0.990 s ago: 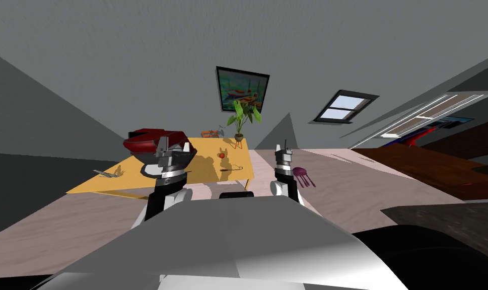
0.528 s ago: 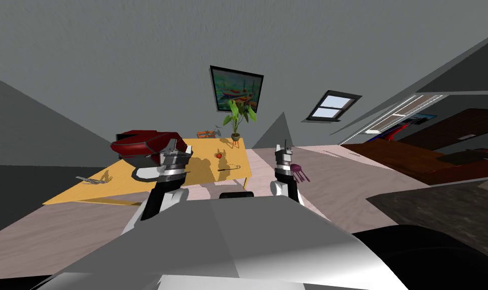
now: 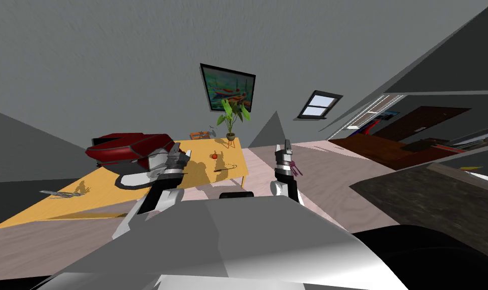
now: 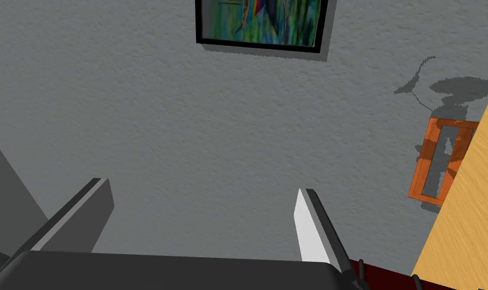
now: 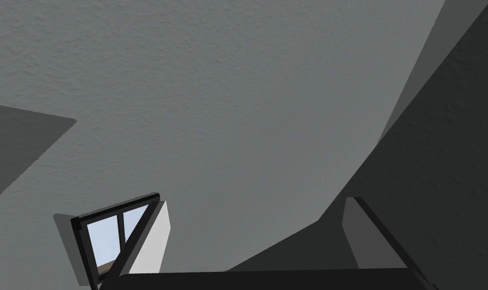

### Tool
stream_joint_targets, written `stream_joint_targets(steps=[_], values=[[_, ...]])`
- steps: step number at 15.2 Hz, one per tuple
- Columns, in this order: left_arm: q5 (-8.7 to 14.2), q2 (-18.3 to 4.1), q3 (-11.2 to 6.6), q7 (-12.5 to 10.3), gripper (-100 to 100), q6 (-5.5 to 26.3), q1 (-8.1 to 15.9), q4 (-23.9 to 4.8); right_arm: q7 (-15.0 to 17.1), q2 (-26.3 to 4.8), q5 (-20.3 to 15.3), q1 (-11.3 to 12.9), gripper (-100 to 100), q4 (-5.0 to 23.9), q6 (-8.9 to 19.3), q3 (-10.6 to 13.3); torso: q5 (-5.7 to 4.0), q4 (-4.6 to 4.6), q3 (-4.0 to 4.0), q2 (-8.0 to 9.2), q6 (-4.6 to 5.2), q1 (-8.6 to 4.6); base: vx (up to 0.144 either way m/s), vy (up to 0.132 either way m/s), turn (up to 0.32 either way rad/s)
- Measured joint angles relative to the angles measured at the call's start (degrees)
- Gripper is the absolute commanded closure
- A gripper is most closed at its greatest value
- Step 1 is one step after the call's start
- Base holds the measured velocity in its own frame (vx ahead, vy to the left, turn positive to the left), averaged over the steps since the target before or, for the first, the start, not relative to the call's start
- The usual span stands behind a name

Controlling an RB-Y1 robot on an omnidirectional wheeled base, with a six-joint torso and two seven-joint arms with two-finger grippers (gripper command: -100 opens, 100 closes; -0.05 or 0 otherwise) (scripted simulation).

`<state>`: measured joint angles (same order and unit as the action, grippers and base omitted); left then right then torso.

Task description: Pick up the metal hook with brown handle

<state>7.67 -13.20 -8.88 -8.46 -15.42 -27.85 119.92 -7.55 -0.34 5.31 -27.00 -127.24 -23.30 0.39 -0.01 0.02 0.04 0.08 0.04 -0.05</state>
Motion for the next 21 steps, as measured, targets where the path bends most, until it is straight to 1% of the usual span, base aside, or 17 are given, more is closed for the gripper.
stream_joint_targets(steps=[1, 2, 3, 4, 6, 7, 10, 11, 12, 14, 16, 18, 20, 21], values=[[-0.05, -0.15, -0.24, 0.09, -100, 1.07, 0.26, -0.62, 0.0, 0.0, 0.0, 0.0, 0, 0.0, 0.0, 0.0, 0.0, 0.0, 0.0, -0.01, -0.01, 0.0, -0.018, -0.021, -0.212], [0.08, -0.68, -0.95, 0.04, -100, 2.53, 0.95, -1.42, 0.0, 0.0, 0.0, 0.0, 0, 0.0, 0.0, 0.0, 0.0, 0.0, -0.01, -0.01, 0.01, 0.0, -0.019, -0.019, -0.174], [0.19, -1.07, -1.47, -0.07, -100, 3.99, 1.17, -2.0, 0.0, 0.0, 0.0, 0.0, 0, 0.0, 0.0, 0.0, 0.0, 0.0, 0.0, -0.01, -0.02, 0.01, -0.025, -0.028, -0.209], [0.28, -1.48, -2.02, -0.19, -100, 5.02, 1.27, -3.17, 0.0, 0.0, 0.0, 0.0, 0, 0.0, 0.0, 0.0, 0.0, 0.0, 0.0, 0.01, 0.0, -0.01, -0.025, -0.028, -0.18], [0.27, -1.7, -2.62, -0.19, -100, 7.32, 1.59, -4.1, 0.0, 0.0, 0.0, -0.01, 0, 0.0, 0.0, -0.01, -0.01, 0.0, 0.0, 0.0, -0.03, 0.0, -0.014, -0.018, -0.109], [0.29, -1.91, -3.13, -0.18, -100, 8.77, 2.18, -4.82, 0.0, 0.0, 0.0, 0.0, 0, 0.0, 0.0, 0.0, 0.0, 0.0, -0.01, -0.02, 0.0, 0.0, -0.012, -0.02, -0.174], [0.51, -2.82, -4.71, -0.41, -100, 12.4, 3.44, -8.08, 0.0, 0.0, 0.0, 0.0, 0, 0.0, 0.0, 0.0, 0.0, 0.0, -0.01, -0.01, 0.0, 0.0, -0.016, -0.021, -0.185], [0.65, -3.22, -5.1, -0.54, -100, 13.64, 3.84, -8.64, 0.0, 0.0, 0.0, -0.01, 0, 0.0, 0.0, -0.01, 0.0, 0.0, -0.01, -0.02, -0.04, 0.02, -0.011, -0.023, -0.184], [0.83, -3.56, -5.76, -0.72, -100, 15.04, 3.94, -9.16, 0.0, 0.0, 0.0, 0.0, 0, 0.0, 0.0, 0.0, 0.0, 0.0, -0.01, -0.02, 0.0, 0.01, -0.012, -0.022, -0.205], [0.84, -3.65, -6.34, -0.77, -100, 17.23, 4.12, -10.31, 0.0, 0.0, 0.0, -0.01, 0, 0.0, 0.0, -0.01, 0.0, 0.0, -0.01, -0.03, -0.04, 0.02, -0.009, -0.019, -0.142], [0.98, -4.01, -7.35, -0.91, -100, 19.72, 4.61, -11.79, 0.0, 0.0, 0.0, 0.0, 0, 0.0, 0.0, 0.0, 0.0, -0.01, -0.02, -0.03, -0.01, 0.0, -0.01, -0.024, -0.233], [1.55, -5.25, -8.72, -1.37, -100, 21.92, 5.58, -14.5, 0.0, 0.0, 0.0, 0.0, 0, 0.0, 0.0, 0.0, 0.0, 0.0, -0.02, -0.03, -0.01, 0.01, -0.01, -0.018, -0.125], [1.44, -5.01, -9.01, -1.39, -100, 23.85, 5.74, -15.13, 0.0, 0.0, 0.0, -0.01, 0, 0.0, 0.0, -0.01, 0.0, -0.01, -0.02, -0.04, -0.05, 0.04, -0.005, -0.013, -0.075], [1.32, -4.84, -9.49, -1.32, -100, 25.12, 6.1, -15.5, 0.0, 0.0, 0.0, 0.0, 0, 0.0, 0.0, 0.0, 0.0, -0.01, -0.02, -0.04, 0.0, 0.02, -0.008, -0.021, -0.245]])
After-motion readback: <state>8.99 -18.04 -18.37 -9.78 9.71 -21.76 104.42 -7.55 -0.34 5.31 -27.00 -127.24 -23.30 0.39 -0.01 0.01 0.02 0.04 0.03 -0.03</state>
